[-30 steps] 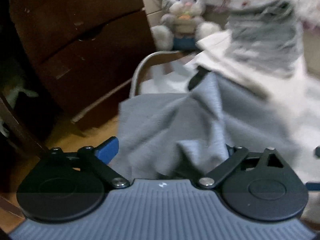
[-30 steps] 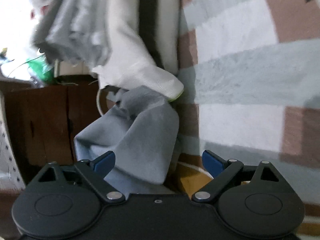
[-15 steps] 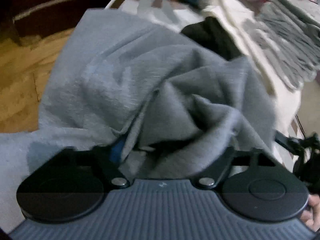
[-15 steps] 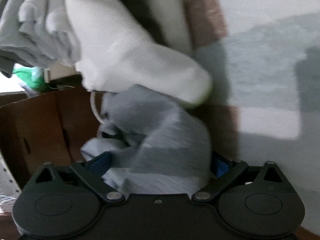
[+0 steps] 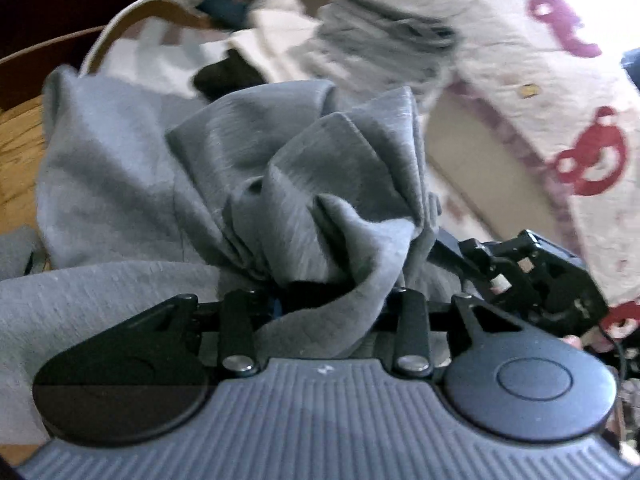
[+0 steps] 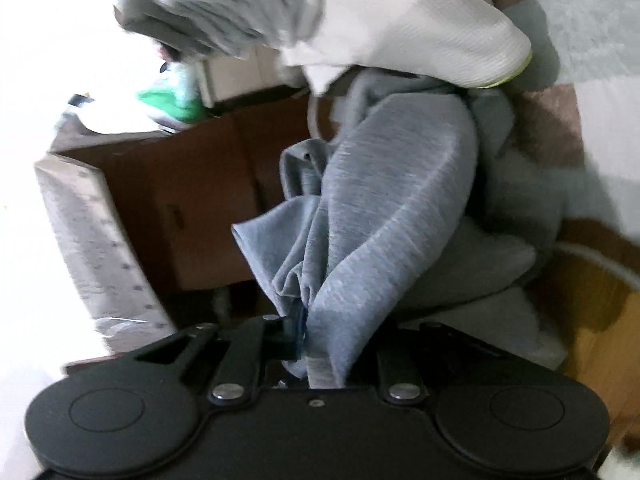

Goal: Fold clothes
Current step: 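Grasp the grey sweatshirt with the left gripper while the right gripper grasps it too, then lift the sweatshirt with both grippers, carry it onto the rug, open both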

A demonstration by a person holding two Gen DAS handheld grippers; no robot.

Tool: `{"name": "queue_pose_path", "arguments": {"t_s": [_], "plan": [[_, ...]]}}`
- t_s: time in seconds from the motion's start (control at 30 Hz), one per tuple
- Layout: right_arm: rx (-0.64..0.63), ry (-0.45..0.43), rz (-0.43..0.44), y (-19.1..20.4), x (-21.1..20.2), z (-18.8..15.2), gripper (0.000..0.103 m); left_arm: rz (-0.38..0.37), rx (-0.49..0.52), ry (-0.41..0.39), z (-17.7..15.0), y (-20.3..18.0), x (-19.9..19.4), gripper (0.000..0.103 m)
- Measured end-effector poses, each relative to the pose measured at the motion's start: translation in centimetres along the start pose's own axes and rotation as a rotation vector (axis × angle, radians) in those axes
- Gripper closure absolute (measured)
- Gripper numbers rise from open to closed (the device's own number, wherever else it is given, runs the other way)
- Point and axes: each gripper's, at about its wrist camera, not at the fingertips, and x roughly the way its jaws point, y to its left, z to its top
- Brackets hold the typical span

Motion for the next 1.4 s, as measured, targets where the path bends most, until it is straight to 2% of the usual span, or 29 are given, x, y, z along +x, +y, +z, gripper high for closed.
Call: {"name": "queue_pose_path", "arguments": {"t_s": [0.13,0.23,0.43,0.57,0.67,0.73,0.87,0.93,1.0,1.03,1.1,1.13,1.17,1.2,1.23,1.27,1.3,1.33,1.37,1.4], "plan": [[-0.069,0.024,0.034,2.5,-3.3,-1.3,0.085,-0.088,0.033,-0.038,-0.8,-3.3,-1.6,0.070],[-0.109,0.032,0.066,4.6,-5.2,-2.4,0.085,-0.134,0.098,-0.058,-1.1,-6.4,-2.6,0.070],[-0.182,-0.009,0.144,8.4,-11.2,-4.1,0.086,-0.253,0.195,-0.121,-2.1,-12.7,-3.9,0.071],[-0.267,-0.096,0.085,11.6,-15.7,-5.1,0.086,-0.319,0.224,-0.106,-2.5,-16.7,-2.3,0.071],[-0.333,-0.161,0.068,14.5,-19.2,-5.2,0.086,-0.364,0.303,-0.116,-1.5,-20.5,-1.8,0.071],[-0.380,-0.200,0.074,16.6,-21.4,-5.1,0.086,-0.434,0.354,-0.143,-0.2,-23.8,-1.8,0.071],[-0.553,-0.294,0.103,23.3,-26.3,-6.0,0.086,-0.598,0.457,-0.177,2.4,-31.4,-2.0,0.071],[-0.665,-0.362,0.085,27.1,-29.3,-7.4,0.086,-0.672,0.523,-0.190,2.8,-35.5,-1.7,0.071],[-0.778,-0.457,0.032,29.9,-32.4,-9.6,0.086,-0.751,0.586,-0.185,2.4,-39.4,-1.0,0.071],[-0.844,-0.523,-0.015,31.1,-34.0,-11.1,0.086,-0.788,0.613,-0.173,1.9,-41.2,-0.3,0.071],[-0.950,-0.686,-0.155,32.1,-36.8,-14.1,0.087,-0.808,0.669,-0.107,0.2,-44.6,2.6,0.070],[-0.984,-0.783,-0.259,32.0,-37.9,-15.3,0.087,-0.788,0.697,-0.066,-0.9,-46.2,4.6,0.065],[-1.007,-0.888,-0.389,31.6,-38.7,-16.2,0.088,-0.732,0.714,-0.023,-2.2,-47.2,6.8,0.062],[-1.012,-0.994,-0.542,30.7,-39.4,-16.7,0.086,-0.663,0.724,0.016,-3.6,-47.8,9.1,0.053],[-0.983,-1.082,-0.714,29.2,-40.3,-16.3,0.082,-0.598,0.739,0.045,-5.1,-48.0,11.3,0.049],[-0.938,-1.159,-0.891,27.5,-41.1,-15.4,0.070,-0.538,0.761,0.062,-6.5,-47.7,13.5,0.049],[-0.865,-1.221,-1.046,25.4,-42.2,-14.1,0.052,-0.483,0.786,0.076,-7.9,-47.1,15.5,0.049],[-0.777,-1.274,-1.191,23.3,-43.3,-12.7,0.046,-0.430,0.814,0.093,-9.3,-45.8,17.2,0.049],[-0.680,-1.285,-1.299,21.0,-44.8,-11.2,0.047,-0.371,0.839,0.117,-10.6,-44.2,18.9,0.049],[-0.587,-1.262,-1.348,18.5,-46.3,-9.9,0.046,-0.328,0.864,0.140,-11.7,-42.6,20.2,0.049]]}}
